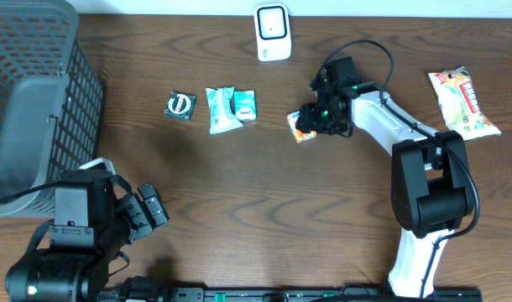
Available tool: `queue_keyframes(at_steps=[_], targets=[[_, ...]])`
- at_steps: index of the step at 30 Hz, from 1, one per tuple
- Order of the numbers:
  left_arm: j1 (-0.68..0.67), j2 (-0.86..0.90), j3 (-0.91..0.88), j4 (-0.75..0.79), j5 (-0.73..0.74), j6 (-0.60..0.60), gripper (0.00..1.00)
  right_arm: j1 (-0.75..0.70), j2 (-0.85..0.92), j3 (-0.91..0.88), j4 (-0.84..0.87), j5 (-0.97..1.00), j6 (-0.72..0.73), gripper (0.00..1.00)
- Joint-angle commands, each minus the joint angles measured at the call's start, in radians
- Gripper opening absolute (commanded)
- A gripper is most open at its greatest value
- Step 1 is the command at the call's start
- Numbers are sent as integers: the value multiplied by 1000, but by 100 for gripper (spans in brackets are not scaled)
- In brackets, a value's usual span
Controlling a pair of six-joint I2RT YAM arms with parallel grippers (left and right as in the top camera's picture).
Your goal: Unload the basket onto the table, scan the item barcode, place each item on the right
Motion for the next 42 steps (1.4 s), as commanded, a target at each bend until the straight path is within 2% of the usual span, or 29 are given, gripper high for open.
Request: queue_keyframes(at_steps=[1,5,7,13,17,28,36,42], targets=[[-2,0,1,-3,-6,-6,98,0,-15,-34,5,2,-3,49],[-2,0,1,-3,-6,-6,98,0,-15,-35,4,2,-3,29],[-2,0,1,-3,-6,-6,98,0,-15,-35,1,2,-3,25],[-2,0,1,-3,-6,-6,98,-1,-15,-35,-24,2,-3,1],[-2,0,1,-3,-6,-6,98,-8,-15,-34,-56,-51,-4,1],[-2,0,1,-3,-6,-6,98,-121,-25,-32,-64,-579,-104,1],[-2,0,1,-3,-6,-6,98,-152,-25,-33,-75,-895,-193,1],[-2,0,1,-3,-6,-6,98,-152,-25,-33,-76,-1013,-210,1]])
